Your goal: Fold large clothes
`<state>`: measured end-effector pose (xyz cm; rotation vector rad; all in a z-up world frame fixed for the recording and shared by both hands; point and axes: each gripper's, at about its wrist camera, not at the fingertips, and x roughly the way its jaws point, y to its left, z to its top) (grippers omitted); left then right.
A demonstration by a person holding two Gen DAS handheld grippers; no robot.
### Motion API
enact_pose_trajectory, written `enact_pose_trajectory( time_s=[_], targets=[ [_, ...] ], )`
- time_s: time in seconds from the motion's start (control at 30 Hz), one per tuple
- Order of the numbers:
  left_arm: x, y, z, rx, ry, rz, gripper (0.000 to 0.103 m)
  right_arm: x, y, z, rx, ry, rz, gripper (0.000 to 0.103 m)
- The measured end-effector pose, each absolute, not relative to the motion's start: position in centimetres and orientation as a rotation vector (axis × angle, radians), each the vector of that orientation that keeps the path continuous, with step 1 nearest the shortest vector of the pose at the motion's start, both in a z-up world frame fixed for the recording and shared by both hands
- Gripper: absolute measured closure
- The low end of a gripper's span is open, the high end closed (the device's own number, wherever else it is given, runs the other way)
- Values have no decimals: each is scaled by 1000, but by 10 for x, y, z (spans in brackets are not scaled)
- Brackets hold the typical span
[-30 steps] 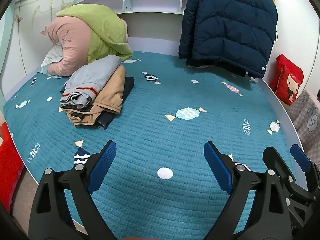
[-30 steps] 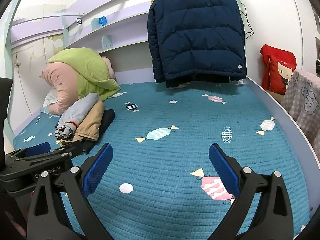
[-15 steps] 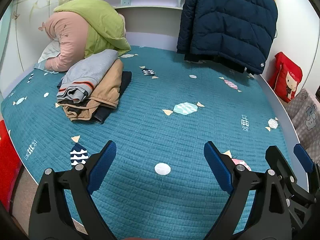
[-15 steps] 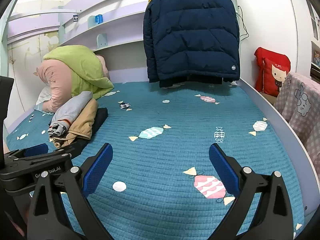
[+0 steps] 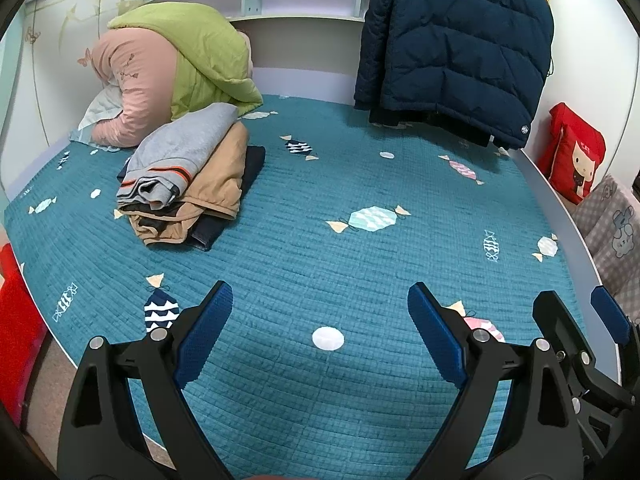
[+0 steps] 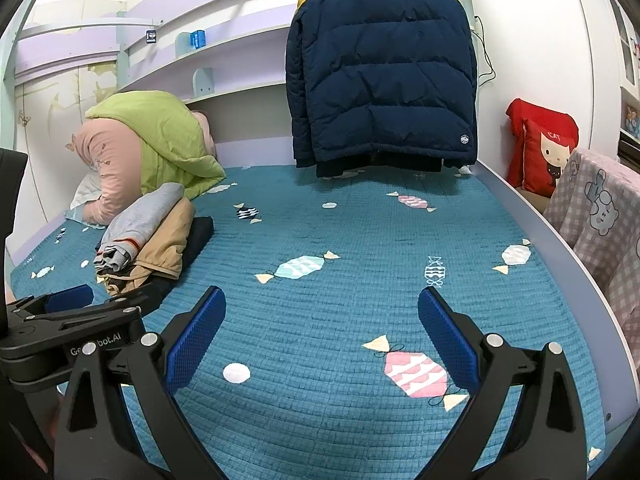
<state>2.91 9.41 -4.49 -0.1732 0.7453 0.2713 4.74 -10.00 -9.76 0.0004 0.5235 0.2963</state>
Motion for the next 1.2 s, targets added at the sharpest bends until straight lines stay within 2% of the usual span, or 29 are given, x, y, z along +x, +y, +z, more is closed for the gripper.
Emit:
enact_pose_trajectory(
  time_s=[1.2],
  targets=[
    [32, 89, -44, -133, 752, 261, 12, 47, -108, -96, -9, 516, 282, 9]
  ],
)
